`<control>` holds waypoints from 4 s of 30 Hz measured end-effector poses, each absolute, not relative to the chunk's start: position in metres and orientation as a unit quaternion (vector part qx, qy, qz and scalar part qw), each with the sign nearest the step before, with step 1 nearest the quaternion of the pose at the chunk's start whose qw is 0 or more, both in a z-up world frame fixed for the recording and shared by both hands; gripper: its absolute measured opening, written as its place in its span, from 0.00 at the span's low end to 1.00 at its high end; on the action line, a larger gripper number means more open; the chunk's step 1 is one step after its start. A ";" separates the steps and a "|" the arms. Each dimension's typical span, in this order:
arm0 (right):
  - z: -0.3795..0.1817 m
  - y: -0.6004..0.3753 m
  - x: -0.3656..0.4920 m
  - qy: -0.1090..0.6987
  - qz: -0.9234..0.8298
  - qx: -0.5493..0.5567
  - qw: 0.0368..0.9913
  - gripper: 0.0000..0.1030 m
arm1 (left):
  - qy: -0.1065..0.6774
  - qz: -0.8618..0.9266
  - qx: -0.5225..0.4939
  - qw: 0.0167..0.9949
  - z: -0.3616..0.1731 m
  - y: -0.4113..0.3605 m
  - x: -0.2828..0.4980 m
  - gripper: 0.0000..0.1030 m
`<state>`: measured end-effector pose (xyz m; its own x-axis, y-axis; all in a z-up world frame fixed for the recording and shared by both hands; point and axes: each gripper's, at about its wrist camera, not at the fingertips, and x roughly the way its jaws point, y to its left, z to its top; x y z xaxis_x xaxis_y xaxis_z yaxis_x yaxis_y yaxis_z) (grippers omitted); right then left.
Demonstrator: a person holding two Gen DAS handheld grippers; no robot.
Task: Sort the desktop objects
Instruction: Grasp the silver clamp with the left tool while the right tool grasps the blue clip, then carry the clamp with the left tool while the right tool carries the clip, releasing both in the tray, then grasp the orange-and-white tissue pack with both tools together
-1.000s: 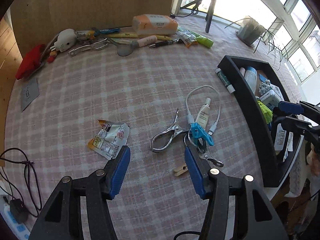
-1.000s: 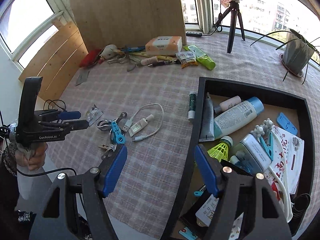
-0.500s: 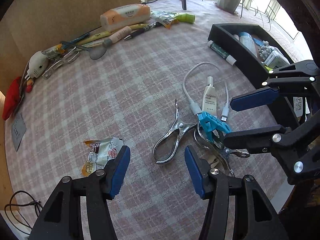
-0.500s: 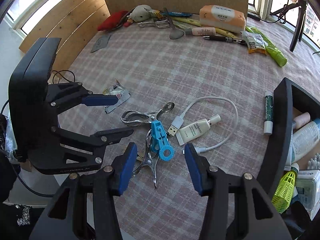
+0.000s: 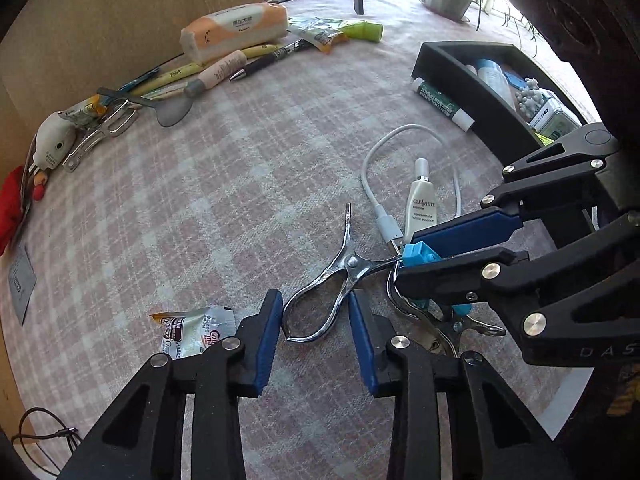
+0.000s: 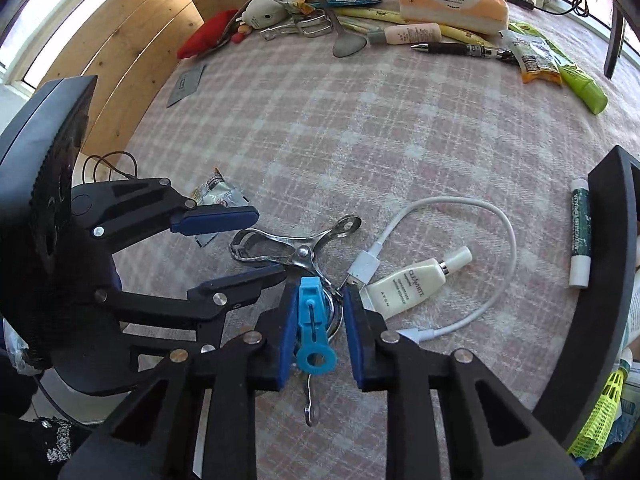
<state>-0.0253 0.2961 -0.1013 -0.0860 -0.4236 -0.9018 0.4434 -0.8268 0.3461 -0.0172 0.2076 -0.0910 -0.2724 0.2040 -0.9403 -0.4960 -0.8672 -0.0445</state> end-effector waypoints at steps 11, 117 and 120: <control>-0.082 0.311 -0.026 -0.058 -0.751 0.594 0.282 0.17 | 0.126 0.792 -0.550 0.231 -0.084 0.209 -0.012 0.24; -0.006 0.415 -0.261 -0.117 -0.787 0.560 0.230 0.59 | -0.105 0.820 -0.560 0.059 -0.016 0.199 -0.249 0.65; -0.027 0.400 -0.287 -0.132 -0.781 0.567 0.226 0.59 | -0.110 0.816 -0.565 0.057 -0.031 0.198 -0.268 0.65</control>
